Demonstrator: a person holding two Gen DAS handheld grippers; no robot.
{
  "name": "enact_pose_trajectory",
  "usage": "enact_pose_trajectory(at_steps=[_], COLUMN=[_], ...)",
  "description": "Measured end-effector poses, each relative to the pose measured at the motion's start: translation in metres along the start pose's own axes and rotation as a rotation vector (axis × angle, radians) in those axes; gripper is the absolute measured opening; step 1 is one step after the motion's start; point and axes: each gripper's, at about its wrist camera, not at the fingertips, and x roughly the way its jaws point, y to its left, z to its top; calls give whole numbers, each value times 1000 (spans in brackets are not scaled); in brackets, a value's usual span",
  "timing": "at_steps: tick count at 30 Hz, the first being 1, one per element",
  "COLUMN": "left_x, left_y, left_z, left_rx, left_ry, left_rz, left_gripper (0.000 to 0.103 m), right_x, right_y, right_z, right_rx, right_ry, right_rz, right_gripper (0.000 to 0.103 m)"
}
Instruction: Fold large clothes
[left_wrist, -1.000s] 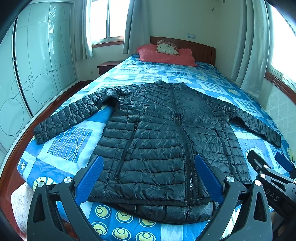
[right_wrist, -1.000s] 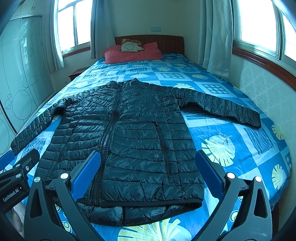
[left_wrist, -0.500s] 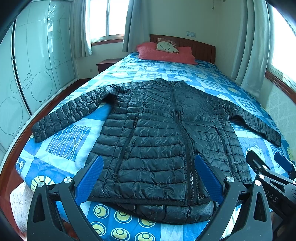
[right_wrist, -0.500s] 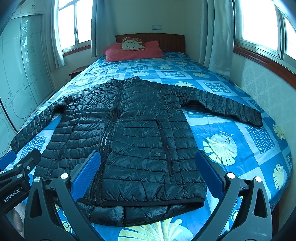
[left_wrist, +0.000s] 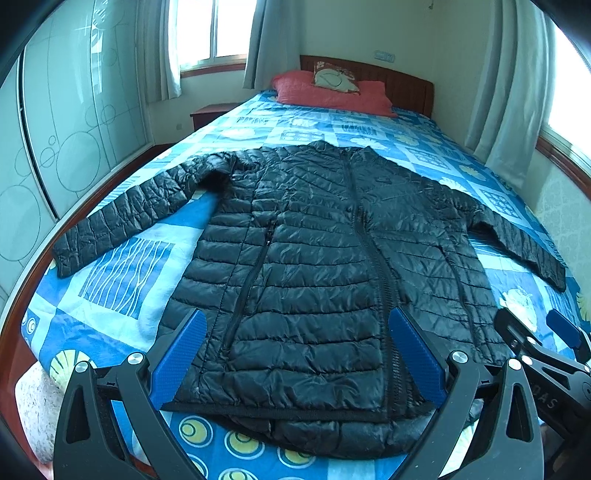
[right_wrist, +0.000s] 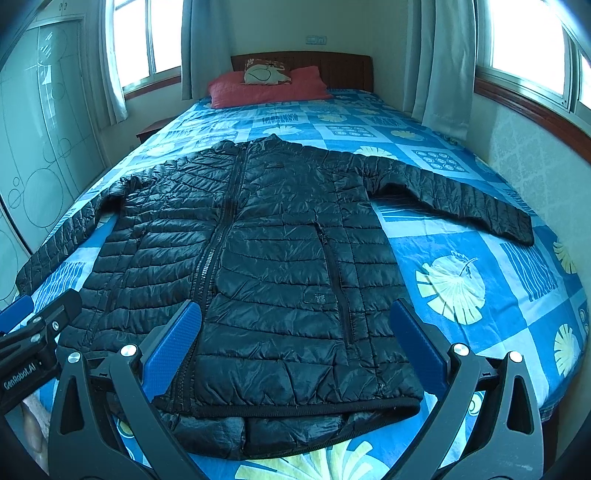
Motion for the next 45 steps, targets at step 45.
enact_pose_trajectory(at_steps=[45], left_x=[168], left_y=[224], left_z=[1], left_rx=[-335], left_ry=[108], left_rz=[453], left_gripper=[99], right_x=[200], right_y=[-497], right_z=[35], right_rx=[994], right_ry=[-283], right_rz=[-78], right_gripper=[88])
